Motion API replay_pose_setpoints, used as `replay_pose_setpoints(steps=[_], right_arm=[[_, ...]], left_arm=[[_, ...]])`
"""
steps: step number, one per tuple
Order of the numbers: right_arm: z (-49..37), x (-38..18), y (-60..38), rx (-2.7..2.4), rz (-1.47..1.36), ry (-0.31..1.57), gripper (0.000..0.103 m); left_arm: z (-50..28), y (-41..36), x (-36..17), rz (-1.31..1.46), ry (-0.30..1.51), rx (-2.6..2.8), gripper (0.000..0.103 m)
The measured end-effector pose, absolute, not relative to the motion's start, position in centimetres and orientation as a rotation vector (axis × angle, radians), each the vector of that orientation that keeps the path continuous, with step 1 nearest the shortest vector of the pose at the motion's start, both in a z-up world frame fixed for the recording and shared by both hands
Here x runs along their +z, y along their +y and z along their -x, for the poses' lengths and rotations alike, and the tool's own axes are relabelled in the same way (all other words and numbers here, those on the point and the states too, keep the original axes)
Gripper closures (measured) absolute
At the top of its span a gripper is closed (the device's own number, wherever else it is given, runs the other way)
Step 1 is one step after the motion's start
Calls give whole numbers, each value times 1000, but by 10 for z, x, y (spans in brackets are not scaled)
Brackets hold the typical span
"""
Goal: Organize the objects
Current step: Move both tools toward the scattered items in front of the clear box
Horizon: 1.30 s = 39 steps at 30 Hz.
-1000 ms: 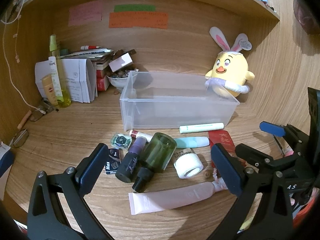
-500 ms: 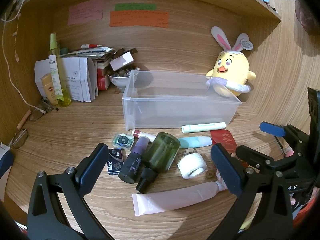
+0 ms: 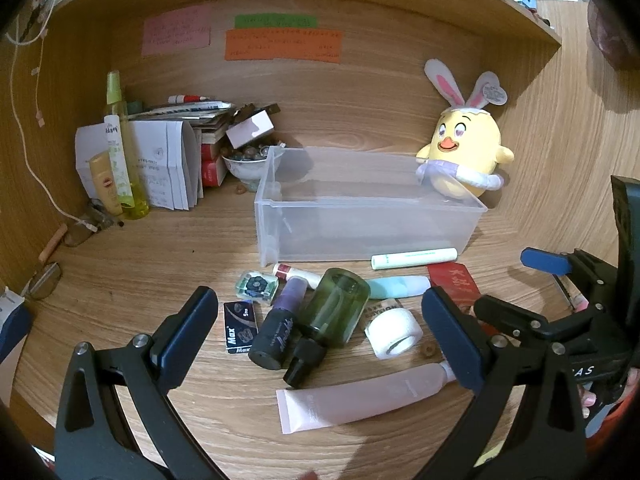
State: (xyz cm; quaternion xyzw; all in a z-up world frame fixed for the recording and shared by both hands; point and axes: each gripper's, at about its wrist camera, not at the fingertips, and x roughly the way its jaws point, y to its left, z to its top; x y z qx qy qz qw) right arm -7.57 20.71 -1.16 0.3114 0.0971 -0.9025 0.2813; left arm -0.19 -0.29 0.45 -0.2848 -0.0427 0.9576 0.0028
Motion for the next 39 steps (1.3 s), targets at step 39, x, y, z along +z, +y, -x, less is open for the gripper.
replay_pose_setpoints(steps=[39], right_arm=[[139, -42, 168, -2339, -1127, 236, 0]], left_arm=[[67, -100, -49, 1428, -292, 2814, 29]])
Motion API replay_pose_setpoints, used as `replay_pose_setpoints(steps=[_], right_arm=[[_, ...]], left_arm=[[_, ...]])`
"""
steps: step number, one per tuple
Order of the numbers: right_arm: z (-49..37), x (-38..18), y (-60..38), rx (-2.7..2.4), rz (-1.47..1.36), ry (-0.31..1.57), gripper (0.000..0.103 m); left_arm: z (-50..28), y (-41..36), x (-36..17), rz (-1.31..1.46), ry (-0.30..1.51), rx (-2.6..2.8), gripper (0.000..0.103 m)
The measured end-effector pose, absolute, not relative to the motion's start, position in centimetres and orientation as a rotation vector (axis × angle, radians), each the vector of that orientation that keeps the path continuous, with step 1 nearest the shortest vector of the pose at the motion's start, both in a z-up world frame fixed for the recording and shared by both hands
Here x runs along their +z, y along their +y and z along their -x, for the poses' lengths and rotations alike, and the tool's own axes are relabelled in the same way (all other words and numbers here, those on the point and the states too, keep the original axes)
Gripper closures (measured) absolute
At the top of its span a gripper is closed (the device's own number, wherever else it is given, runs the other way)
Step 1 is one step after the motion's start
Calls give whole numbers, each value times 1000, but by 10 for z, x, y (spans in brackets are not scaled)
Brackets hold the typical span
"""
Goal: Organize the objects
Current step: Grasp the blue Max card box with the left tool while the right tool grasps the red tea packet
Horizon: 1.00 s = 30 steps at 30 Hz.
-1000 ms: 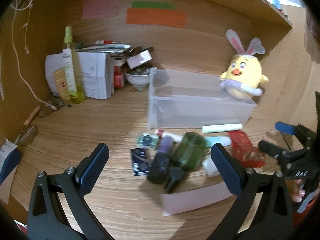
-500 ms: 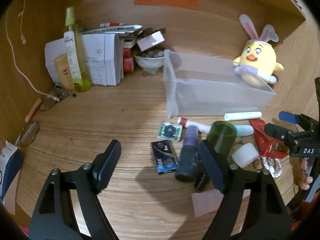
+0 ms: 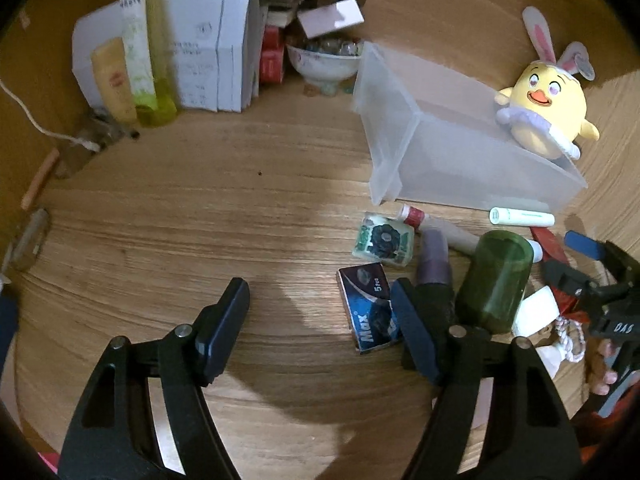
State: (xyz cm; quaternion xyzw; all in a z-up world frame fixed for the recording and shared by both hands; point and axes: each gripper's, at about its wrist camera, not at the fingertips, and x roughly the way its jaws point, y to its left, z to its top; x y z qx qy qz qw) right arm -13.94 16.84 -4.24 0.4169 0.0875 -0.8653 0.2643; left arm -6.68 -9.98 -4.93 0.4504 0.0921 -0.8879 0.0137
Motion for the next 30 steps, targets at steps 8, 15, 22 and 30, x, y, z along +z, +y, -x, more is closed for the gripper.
replay_pose_setpoints(steps=[8, 15, 22, 30], right_arm=[[141, -46, 174, -2323, -1168, 255, 0], [134, -46, 181, -2340, -1165, 336, 0], [134, -46, 192, -2363, -1160, 378, 0], [140, -42, 181, -2354, -1141, 368, 0]], left_arm=[[66, -90, -49, -1406, 168, -2782, 29], [58, -105, -49, -1389, 178, -2773, 29], [61, -105, -46, -1421, 237, -2774, 30], [71, -82, -48, -1455, 137, -2793, 30]])
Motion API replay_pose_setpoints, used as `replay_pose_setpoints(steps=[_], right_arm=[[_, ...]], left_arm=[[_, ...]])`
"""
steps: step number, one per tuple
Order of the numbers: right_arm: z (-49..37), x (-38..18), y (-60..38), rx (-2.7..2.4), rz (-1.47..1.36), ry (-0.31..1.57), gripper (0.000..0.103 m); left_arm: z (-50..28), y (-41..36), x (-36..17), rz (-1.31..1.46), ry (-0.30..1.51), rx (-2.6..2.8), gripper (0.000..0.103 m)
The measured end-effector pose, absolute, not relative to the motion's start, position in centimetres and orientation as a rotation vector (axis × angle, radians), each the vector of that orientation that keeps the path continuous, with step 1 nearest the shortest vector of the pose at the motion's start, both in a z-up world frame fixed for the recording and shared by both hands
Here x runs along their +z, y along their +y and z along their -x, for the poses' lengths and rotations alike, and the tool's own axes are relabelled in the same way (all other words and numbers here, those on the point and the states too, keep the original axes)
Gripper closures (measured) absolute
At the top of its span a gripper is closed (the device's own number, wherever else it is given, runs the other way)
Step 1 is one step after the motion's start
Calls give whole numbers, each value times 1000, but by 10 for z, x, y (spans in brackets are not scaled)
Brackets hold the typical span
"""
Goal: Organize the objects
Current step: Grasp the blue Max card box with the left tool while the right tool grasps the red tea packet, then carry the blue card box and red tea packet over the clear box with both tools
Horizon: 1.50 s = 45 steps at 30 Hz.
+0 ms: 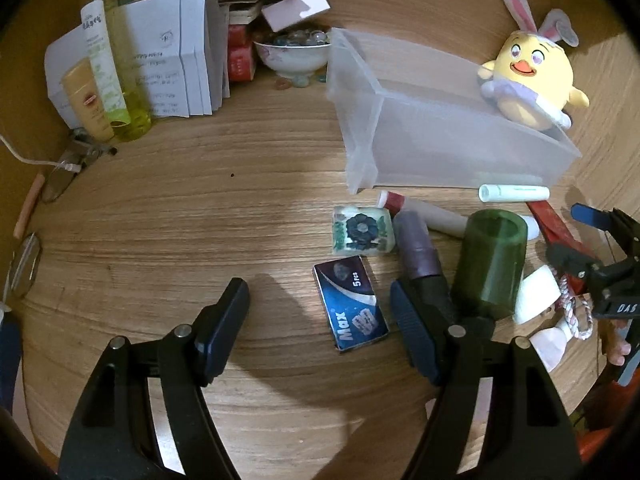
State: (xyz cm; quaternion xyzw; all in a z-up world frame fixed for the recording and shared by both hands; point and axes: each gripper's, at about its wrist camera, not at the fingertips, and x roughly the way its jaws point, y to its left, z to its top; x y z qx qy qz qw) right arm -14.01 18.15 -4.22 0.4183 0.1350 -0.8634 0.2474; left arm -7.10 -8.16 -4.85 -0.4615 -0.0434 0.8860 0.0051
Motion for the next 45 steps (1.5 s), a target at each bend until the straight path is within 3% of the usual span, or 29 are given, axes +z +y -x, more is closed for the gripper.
replay_pose_setpoints(steps=[11, 14, 17, 19, 24, 27, 45], right_arm=[[145, -50, 187, -2357, -1187, 437, 1], [146, -53, 192, -2351, -1210, 433, 5], [149, -55, 196, -2333, -1233, 395, 7], [150, -56, 197, -2324, -1237, 376, 11], [151, -54, 201, -2339, -1228, 358, 33], [148, -52, 203, -2340, -1214, 358, 48], [114, -27, 221, -2406, -1079, 301, 52]], left_arm=[[63, -92, -49, 1439, -67, 2810, 44], [65, -91, -50, 1426, -49, 2818, 45], [68, -85, -51, 1403, -19, 2823, 53], [69, -83, -50, 1394, -11, 2816, 60], [68, -81, -49, 1370, -4, 2811, 76], [65, -81, -48, 1363, -8, 2812, 76], [48, -88, -9, 1231, -143, 2919, 76]])
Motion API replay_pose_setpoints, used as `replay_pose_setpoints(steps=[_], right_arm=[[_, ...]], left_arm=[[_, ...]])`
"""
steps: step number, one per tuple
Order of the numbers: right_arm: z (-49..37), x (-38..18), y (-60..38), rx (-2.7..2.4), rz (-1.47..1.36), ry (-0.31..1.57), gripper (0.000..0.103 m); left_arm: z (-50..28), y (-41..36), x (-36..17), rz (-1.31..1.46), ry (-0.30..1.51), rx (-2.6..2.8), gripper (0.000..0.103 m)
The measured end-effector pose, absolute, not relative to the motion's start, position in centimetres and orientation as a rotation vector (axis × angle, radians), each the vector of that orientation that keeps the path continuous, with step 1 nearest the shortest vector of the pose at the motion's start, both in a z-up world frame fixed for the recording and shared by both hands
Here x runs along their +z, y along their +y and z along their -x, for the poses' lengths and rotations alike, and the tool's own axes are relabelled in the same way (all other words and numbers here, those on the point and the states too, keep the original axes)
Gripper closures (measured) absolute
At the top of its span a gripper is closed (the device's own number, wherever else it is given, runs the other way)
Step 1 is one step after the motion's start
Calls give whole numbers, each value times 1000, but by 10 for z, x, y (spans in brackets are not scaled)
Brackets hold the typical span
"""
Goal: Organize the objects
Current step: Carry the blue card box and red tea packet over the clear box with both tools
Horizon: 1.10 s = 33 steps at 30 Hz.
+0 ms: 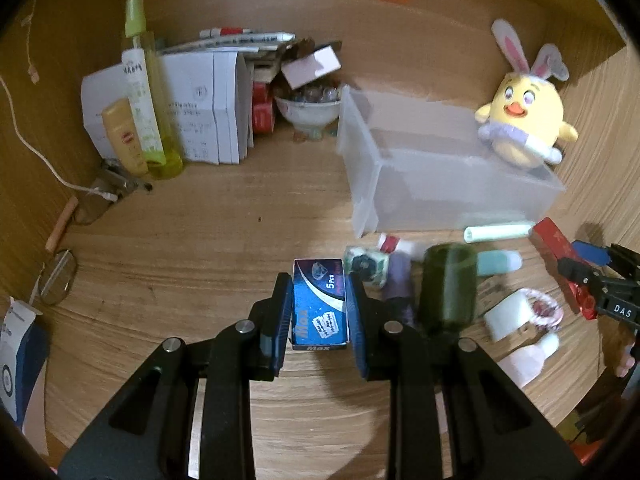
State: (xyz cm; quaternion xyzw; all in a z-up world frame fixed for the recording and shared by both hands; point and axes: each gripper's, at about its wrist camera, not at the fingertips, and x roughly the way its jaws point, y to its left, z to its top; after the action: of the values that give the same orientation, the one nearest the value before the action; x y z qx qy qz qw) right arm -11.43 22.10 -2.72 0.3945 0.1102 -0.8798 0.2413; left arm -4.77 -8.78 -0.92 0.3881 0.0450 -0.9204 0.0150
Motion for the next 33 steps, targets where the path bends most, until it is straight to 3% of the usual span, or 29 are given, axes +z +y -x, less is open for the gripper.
replay_pose_setpoints(steps=[33], right_arm=[[130, 45, 187, -2444, -761, 146, 52]], left_arm=[[71, -48, 49, -993, 176, -3017, 76]])
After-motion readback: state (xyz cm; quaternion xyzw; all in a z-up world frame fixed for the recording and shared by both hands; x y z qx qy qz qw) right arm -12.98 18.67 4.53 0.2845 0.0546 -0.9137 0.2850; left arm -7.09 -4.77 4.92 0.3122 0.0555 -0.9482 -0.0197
